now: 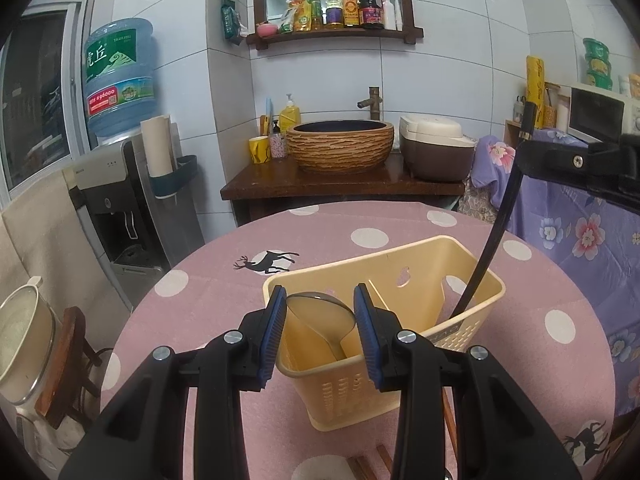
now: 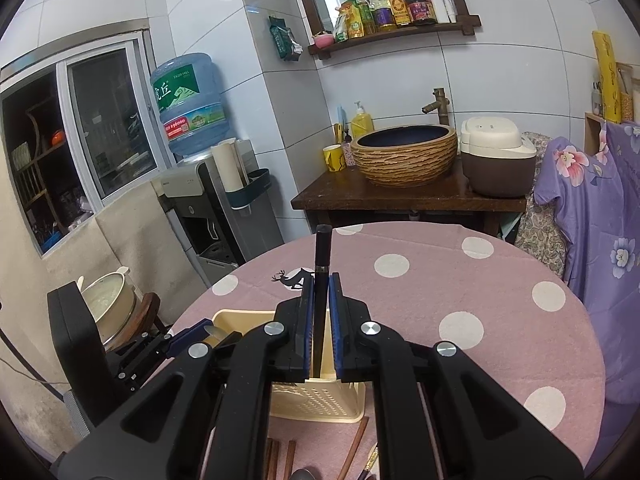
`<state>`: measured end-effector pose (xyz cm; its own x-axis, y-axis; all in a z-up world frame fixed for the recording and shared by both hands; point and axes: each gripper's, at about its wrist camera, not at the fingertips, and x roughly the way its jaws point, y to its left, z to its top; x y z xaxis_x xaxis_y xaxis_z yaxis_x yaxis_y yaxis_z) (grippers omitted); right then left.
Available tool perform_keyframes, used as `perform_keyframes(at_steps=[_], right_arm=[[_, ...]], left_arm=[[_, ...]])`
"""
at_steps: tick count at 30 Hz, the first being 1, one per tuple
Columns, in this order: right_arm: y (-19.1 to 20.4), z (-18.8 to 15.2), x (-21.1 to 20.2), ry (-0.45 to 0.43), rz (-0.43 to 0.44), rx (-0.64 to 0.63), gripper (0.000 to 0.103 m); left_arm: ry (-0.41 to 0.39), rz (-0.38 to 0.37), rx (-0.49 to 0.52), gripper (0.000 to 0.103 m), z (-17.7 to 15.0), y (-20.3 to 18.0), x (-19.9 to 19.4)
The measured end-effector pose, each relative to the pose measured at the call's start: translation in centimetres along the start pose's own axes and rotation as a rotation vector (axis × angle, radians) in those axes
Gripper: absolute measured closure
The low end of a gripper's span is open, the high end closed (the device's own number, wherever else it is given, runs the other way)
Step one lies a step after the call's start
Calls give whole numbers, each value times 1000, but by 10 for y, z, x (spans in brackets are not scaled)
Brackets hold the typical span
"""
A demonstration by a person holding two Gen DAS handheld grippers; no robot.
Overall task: Organize utensils
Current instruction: 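Lower the silver spoon into the basket with the left tool while the right tool drops the black chopstick in, then move the right tool to the wooden-handled spoon while the left tool reaches a brown chopstick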
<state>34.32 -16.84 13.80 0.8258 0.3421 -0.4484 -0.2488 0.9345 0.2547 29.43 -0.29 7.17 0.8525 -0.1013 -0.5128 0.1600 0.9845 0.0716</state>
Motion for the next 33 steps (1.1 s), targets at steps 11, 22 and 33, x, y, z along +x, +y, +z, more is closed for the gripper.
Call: perform_keyframes(at_steps=[11, 22, 33], right_arm=[[-3, -1, -5, -18, -10, -13, 90], [-3, -23, -38, -73, -25, -39, 49], [-24, -93, -47, 61, -94, -23, 45]], left_arm=[[-53, 5, 3, 35, -3, 0, -17], [-92, -2, -68, 12, -31, 12, -61], [7, 27, -188, 8, -90, 38, -74]])
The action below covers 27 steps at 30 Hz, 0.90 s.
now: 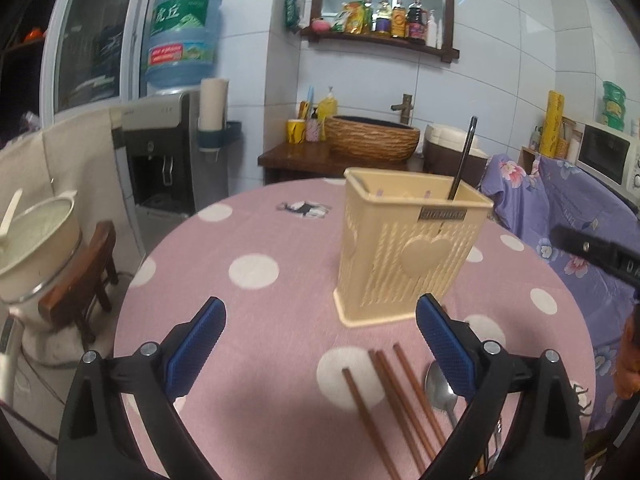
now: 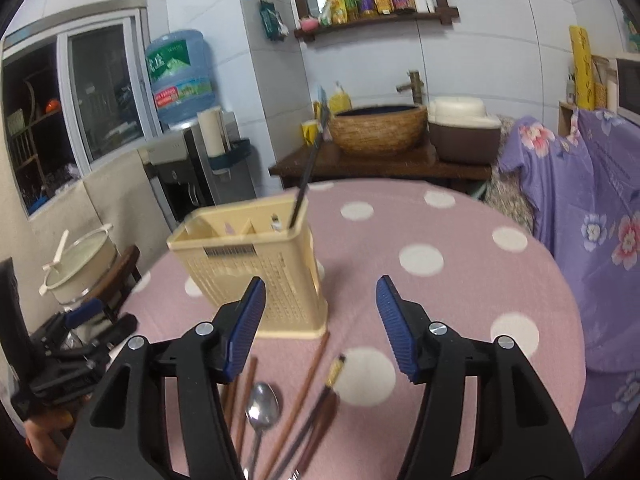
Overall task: Organize utensils
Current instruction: 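Move the right tool to the wooden-handled spoon while the left tool reaches a brown chopstick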
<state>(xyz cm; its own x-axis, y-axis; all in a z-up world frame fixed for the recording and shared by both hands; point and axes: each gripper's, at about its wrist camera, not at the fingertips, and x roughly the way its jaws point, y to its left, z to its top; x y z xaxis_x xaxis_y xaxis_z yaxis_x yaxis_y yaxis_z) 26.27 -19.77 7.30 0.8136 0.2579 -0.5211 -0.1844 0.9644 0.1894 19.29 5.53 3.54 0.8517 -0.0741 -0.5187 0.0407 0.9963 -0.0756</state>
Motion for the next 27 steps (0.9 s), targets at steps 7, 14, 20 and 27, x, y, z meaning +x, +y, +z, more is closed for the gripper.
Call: perform_keyframes(at_steps=[7, 14, 20, 27], right_arm=[[-10, -50, 21, 151, -14, 25, 45], [-4, -86, 35, 257, -22, 17, 55], [8, -104, 47, 320, -40, 0, 70], [10, -113, 58, 371, -51, 8, 80]], left_arm=[[110, 0, -58, 8, -36, 11, 12], [164, 14, -63, 11, -56, 12, 18], [173, 11, -47, 11, -61, 9, 16], [174, 3, -38, 11, -64, 5, 14]])
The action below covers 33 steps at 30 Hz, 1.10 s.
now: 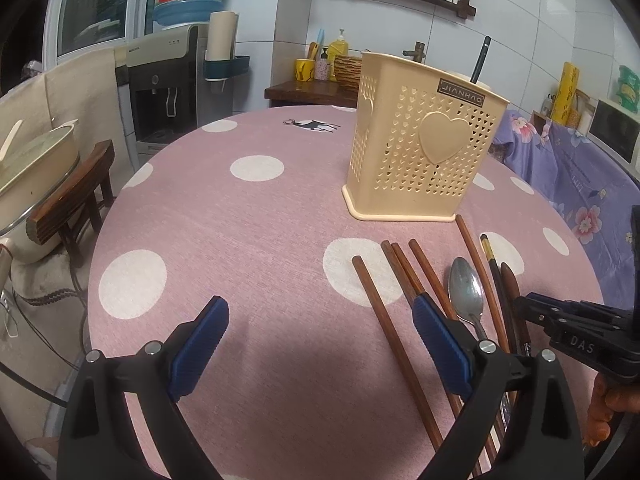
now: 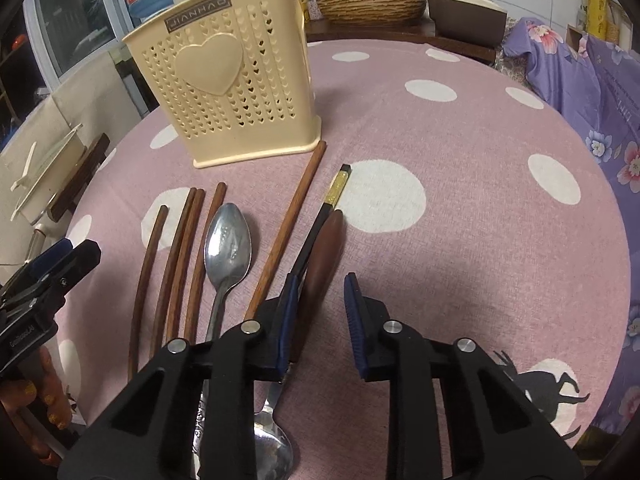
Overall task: Organize utensils
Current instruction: 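Move the right tool to the wooden-handled spoon while the left tool reaches a brown chopstick, then close the right tool on the wooden-handled spoon while the left tool grasps the brown chopstick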
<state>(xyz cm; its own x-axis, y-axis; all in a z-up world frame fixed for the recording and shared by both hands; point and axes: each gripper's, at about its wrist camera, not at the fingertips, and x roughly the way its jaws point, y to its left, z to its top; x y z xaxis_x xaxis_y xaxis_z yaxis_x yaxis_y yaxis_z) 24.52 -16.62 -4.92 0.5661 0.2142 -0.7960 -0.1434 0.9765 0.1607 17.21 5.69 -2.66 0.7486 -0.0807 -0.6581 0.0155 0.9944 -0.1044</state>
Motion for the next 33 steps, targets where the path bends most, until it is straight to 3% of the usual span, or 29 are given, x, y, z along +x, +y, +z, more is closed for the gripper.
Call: perform_keyframes(at_steps=[11, 16, 26, 33], right_arm=[[4, 11, 10, 14, 1, -18, 88], [-1, 16, 11, 8, -33, -69, 91], [-14, 16, 9, 1, -44, -80, 91], [-14, 19, 12, 0, -41, -75, 90]], left_arm=[[24, -8, 8, 14, -2, -4, 4], [61, -21, 31, 25, -3, -11, 12], [157, -54, 54, 63, -4, -32, 33], [175, -43, 43, 68, 2, -37, 41]])
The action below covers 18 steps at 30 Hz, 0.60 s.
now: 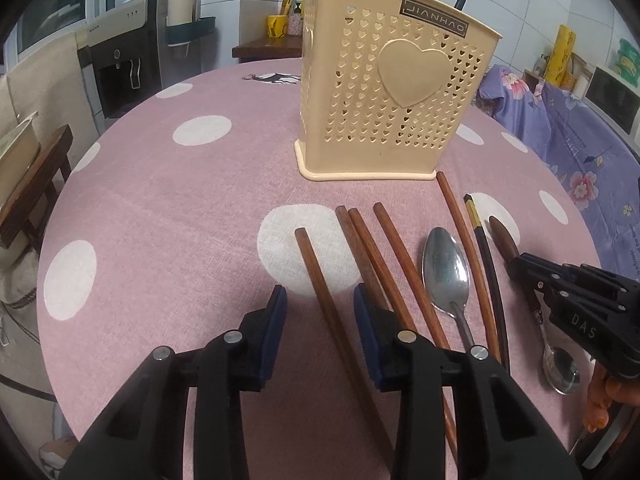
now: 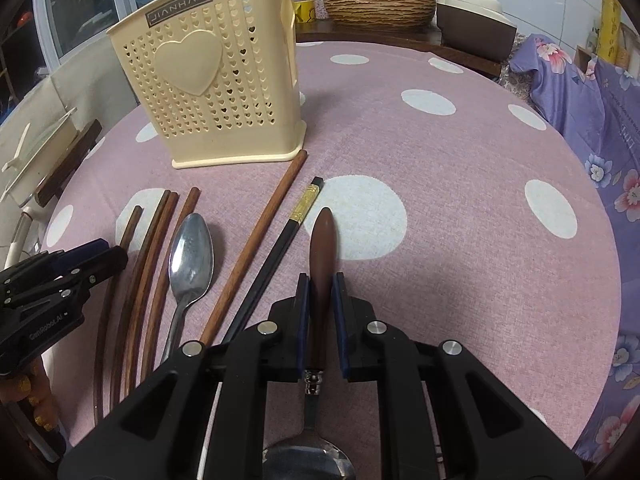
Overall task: Organize utensils
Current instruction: 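Close the right tool on the wooden-handled spoon while the left tool grasps the brown chopstick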
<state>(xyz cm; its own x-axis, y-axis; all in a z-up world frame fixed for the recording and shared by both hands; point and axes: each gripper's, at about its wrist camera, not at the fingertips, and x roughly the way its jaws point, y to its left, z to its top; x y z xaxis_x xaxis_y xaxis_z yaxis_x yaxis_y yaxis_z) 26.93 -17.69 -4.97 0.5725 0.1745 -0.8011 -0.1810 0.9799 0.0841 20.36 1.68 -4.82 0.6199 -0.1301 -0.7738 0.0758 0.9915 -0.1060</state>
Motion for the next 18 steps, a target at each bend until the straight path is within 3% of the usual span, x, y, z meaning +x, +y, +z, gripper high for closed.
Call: perform_keyframes(at_steps=[12, 18], right_arm=[[-4, 14, 8, 31, 31, 30, 90], [-4, 19, 12, 41, 36, 45, 89]], left_arm=[[14, 33, -9, 92, 17, -2, 15], [12, 25, -14, 92, 19, -1, 16]])
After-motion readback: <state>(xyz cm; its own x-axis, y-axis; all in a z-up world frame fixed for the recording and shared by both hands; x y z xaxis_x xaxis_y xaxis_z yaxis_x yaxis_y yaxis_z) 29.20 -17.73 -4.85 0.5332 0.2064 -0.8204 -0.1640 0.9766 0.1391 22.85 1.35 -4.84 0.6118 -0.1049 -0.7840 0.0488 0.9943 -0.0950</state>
